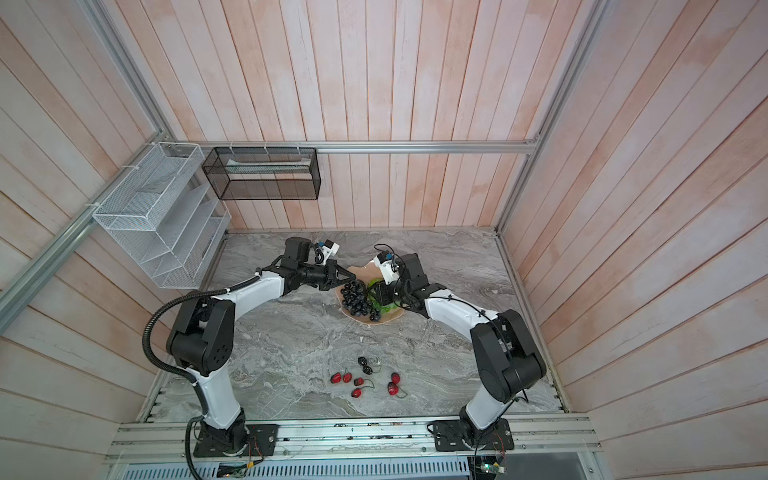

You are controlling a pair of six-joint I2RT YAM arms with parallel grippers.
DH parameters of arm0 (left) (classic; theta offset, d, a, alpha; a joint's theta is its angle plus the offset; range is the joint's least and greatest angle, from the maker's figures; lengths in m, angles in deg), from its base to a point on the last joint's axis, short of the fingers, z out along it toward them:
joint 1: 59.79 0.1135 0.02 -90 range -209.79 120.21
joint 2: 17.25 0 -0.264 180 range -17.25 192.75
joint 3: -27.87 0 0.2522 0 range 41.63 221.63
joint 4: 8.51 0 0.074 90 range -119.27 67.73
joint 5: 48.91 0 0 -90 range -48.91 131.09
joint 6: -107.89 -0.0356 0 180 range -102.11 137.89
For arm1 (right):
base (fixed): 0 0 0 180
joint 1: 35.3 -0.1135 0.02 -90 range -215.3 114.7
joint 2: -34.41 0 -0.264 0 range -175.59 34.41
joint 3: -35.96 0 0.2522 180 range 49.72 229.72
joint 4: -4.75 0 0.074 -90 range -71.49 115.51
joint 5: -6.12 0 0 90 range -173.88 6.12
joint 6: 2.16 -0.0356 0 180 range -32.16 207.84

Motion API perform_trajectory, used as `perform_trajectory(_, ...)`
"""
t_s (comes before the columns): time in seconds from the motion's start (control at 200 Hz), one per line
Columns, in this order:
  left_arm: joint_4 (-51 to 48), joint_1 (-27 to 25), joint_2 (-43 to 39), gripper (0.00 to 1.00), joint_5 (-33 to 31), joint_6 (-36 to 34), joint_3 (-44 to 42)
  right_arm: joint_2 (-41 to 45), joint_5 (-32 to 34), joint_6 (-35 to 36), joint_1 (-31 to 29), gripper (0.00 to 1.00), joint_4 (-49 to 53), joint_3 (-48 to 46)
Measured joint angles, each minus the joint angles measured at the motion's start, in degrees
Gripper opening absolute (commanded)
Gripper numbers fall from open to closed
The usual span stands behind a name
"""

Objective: Place and organize the fake fruits in the fruit bowl
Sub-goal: 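Lower the dark grapes into the bowl beside the avocado and release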

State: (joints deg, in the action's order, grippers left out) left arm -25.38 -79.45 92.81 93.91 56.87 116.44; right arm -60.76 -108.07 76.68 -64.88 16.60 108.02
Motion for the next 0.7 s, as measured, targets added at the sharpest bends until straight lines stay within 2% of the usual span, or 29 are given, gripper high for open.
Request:
perform_trajectory(0.135,-0.11,0.57,3.67,0.04,0.35,-0.20,2.54,-2.60,-0.39,0.61,-1.33,0.27,-0.33,0.00)
perform_trajectory(0.38,-1.29,1.14,9.27,0.25,0.52,-1.62,9.70,-5.57,-1.05,0.92,-1.42,0.26,-0.70,-0.33)
perform_trajectory(0.62,-5.92,1.81,11.45,0.45,-1.25,-4.63,14.25,-5.60,-0.94,1.29,-1.40,0.27,-0.37,-0.20)
perform_trajectory(0.7,-8.26,2.23,11.30,0.46,-3.39,-6.05,15.28,-5.57,-0.70,1.40,-1.40,0.27,0.48,0.55)
